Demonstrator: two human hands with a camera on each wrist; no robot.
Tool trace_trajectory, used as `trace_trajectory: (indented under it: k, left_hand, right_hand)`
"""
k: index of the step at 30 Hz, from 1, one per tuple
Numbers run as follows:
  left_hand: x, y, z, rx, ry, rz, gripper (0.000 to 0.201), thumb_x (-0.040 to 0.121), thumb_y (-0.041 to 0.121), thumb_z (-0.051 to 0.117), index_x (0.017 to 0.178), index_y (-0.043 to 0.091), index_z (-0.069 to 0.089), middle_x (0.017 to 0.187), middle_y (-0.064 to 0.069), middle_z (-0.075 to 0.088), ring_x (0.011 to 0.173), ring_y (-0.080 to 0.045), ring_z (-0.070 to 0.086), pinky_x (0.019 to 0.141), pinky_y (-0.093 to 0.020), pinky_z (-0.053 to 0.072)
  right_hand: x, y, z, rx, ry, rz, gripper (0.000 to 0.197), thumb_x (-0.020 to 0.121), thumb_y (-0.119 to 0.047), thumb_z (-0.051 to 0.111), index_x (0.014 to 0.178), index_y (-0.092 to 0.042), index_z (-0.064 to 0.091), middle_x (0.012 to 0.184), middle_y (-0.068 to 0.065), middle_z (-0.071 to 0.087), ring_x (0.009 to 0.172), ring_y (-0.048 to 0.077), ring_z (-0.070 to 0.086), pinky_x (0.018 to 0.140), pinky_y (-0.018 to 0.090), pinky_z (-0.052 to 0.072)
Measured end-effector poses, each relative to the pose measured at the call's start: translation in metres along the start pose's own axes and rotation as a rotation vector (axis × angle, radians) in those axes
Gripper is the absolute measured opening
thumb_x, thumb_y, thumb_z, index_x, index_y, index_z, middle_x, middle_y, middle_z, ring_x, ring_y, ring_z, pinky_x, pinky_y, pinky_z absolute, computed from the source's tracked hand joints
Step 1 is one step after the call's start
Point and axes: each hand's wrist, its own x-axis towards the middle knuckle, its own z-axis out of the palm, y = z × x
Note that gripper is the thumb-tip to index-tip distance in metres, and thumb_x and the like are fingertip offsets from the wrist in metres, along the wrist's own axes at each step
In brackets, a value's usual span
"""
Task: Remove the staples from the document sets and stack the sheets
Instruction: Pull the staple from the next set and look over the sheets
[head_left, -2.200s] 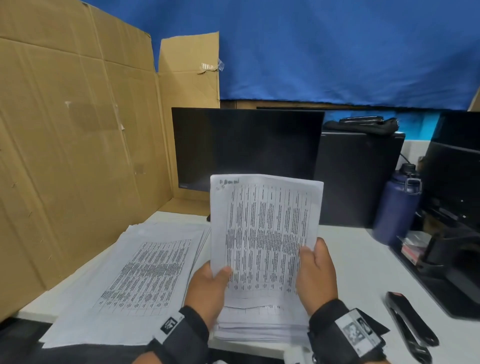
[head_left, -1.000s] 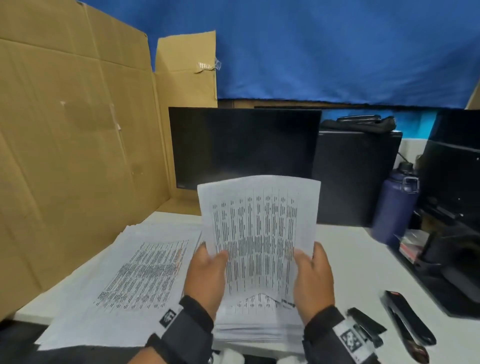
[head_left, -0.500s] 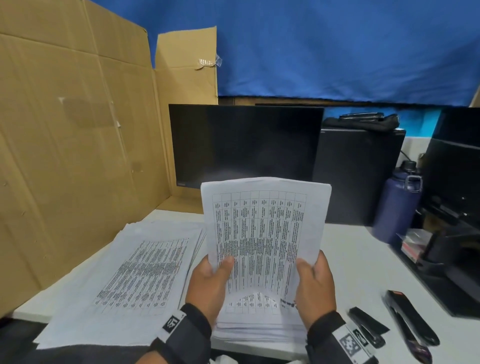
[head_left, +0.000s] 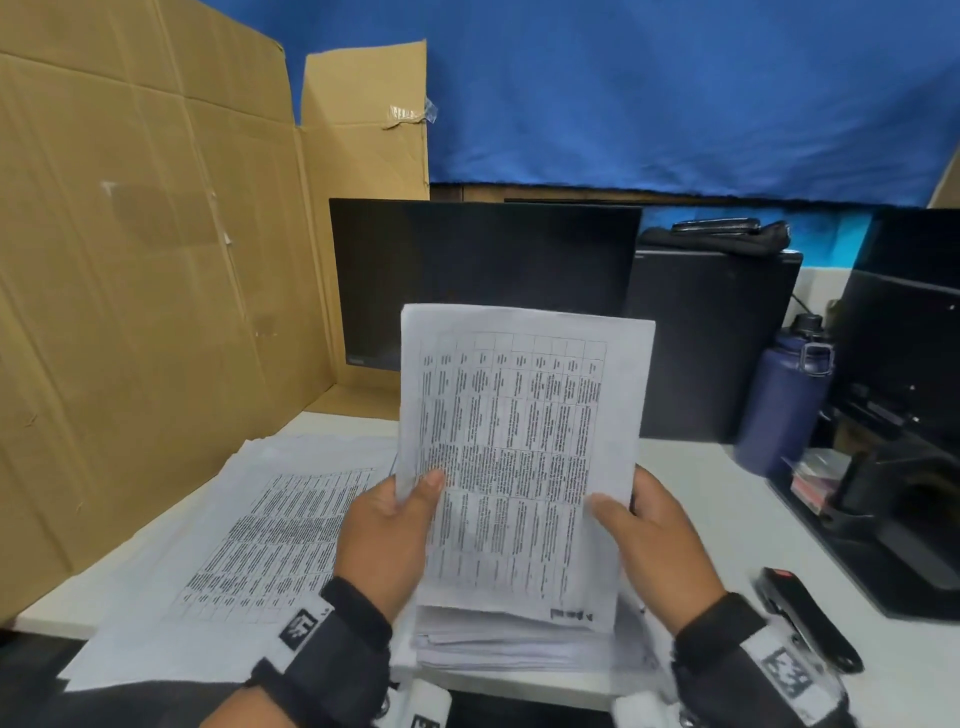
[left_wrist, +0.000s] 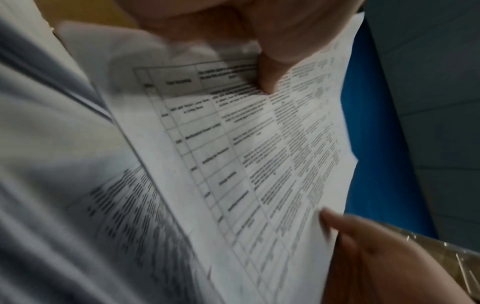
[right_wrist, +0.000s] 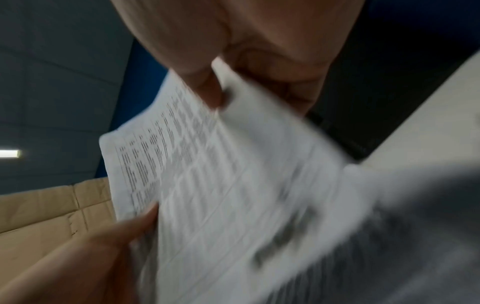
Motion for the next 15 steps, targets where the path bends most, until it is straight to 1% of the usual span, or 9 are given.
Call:
trace_trajectory:
  k: [2, 3, 5, 7, 9, 10, 12, 13, 15]
  left_hand:
    - [-0.001, 0.007, -0.017, 0.034, -0.037, -0.005, 0.044, 0.096, 0.049, 0.063, 0.094, 0.007, 0.076, 0.091, -0.022, 0.076, 0.085, -0.039, 0.075, 0.084, -0.050, 0.061]
    - [-0.002, 0.008, -0.026, 0.058, -0.065, -0.011, 0.041, 0.097, 0.045, 0.063, 0.092, 0.007, 0.077, 0.088, -0.017, 0.078, 0.087, -0.038, 0.076, 0.087, -0.053, 0.061]
    - [-0.004, 0.002, -0.039, 0.088, -0.122, -0.047, 0.039, 0.098, 0.040, 0.065, 0.092, 0.003, 0.076, 0.085, -0.015, 0.079, 0.081, -0.034, 0.077, 0.087, -0.056, 0.061]
    - [-0.007, -0.010, -0.047, 0.138, -0.160, -0.121, 0.045, 0.096, 0.038, 0.067, 0.097, -0.007, 0.071, 0.078, -0.019, 0.075, 0.071, -0.031, 0.072, 0.085, -0.057, 0.059]
    - [-0.013, -0.022, -0.046, 0.166, -0.204, -0.191, 0.042, 0.095, 0.035, 0.069, 0.098, -0.006, 0.072, 0.077, -0.013, 0.076, 0.070, -0.031, 0.073, 0.086, -0.052, 0.061]
    - [-0.015, -0.027, -0.043, 0.165, -0.226, -0.206, 0.037, 0.095, 0.033, 0.070, 0.097, -0.003, 0.075, 0.081, -0.014, 0.079, 0.075, -0.034, 0.076, 0.089, -0.053, 0.061]
    - [-0.019, -0.033, -0.039, 0.187, -0.249, -0.213, 0.037, 0.095, 0.033, 0.071, 0.097, -0.003, 0.075, 0.087, -0.021, 0.078, 0.083, -0.037, 0.077, 0.091, -0.056, 0.060]
    - [-0.021, -0.034, -0.037, 0.206, -0.252, -0.213, 0.040, 0.094, 0.035, 0.071, 0.097, -0.006, 0.074, 0.088, -0.025, 0.076, 0.081, -0.037, 0.076, 0.091, -0.056, 0.060]
    - [-0.023, -0.039, -0.034, 0.221, -0.247, -0.210, 0.045, 0.093, 0.036, 0.072, 0.090, -0.008, 0.069, 0.082, -0.030, 0.071, 0.069, -0.036, 0.071, 0.082, -0.055, 0.060]
  right_hand:
    - [-0.004, 0.004, -0.030, -0.233, -0.041, 0.000, 0.023, 0.088, -0.020, 0.071, 0.107, -0.031, 0.062, 0.102, -0.010, 0.071, 0.098, 0.005, 0.064, 0.085, 0.029, 0.048]
    - [-0.005, 0.012, -0.047, -0.374, 0.015, 0.015, 0.028, 0.086, -0.027, 0.074, 0.109, -0.033, 0.060, 0.105, -0.012, 0.067, 0.103, 0.008, 0.060, 0.088, 0.031, 0.045]
    - [-0.006, 0.029, -0.083, -0.705, 0.194, 0.137, 0.041, 0.084, -0.043, 0.072, 0.121, -0.035, 0.055, 0.119, -0.005, 0.061, 0.116, 0.021, 0.052, 0.096, 0.042, 0.043]
    - [-0.007, 0.052, -0.114, -1.001, 0.306, 0.438, 0.064, 0.080, -0.062, 0.064, 0.134, -0.030, 0.049, 0.132, 0.006, 0.053, 0.121, 0.032, 0.047, 0.099, 0.047, 0.042]
    - [-0.010, 0.079, -0.134, -1.123, 0.237, 0.736, 0.085, 0.072, -0.079, 0.050, 0.135, -0.023, 0.048, 0.132, 0.011, 0.052, 0.121, 0.033, 0.048, 0.100, 0.047, 0.044]
    - [-0.012, 0.091, -0.139, -1.163, 0.179, 0.804, 0.088, 0.069, -0.082, 0.045, 0.132, -0.021, 0.052, 0.128, 0.011, 0.054, 0.118, 0.033, 0.051, 0.100, 0.046, 0.044]
    - [-0.017, 0.108, -0.146, -1.198, 0.142, 0.810, 0.074, 0.071, -0.074, 0.041, 0.119, -0.021, 0.060, 0.111, 0.008, 0.058, 0.106, 0.032, 0.054, 0.096, 0.046, 0.046]
    - [-0.018, 0.110, -0.148, -1.176, 0.163, 0.778, 0.066, 0.073, -0.068, 0.042, 0.114, -0.020, 0.061, 0.105, 0.007, 0.059, 0.102, 0.032, 0.056, 0.094, 0.047, 0.047]
    - [-0.020, 0.097, -0.146, -1.000, 0.253, 0.683, 0.056, 0.085, -0.057, 0.048, 0.118, -0.014, 0.058, 0.105, 0.014, 0.063, 0.102, 0.036, 0.059, 0.094, 0.047, 0.047]
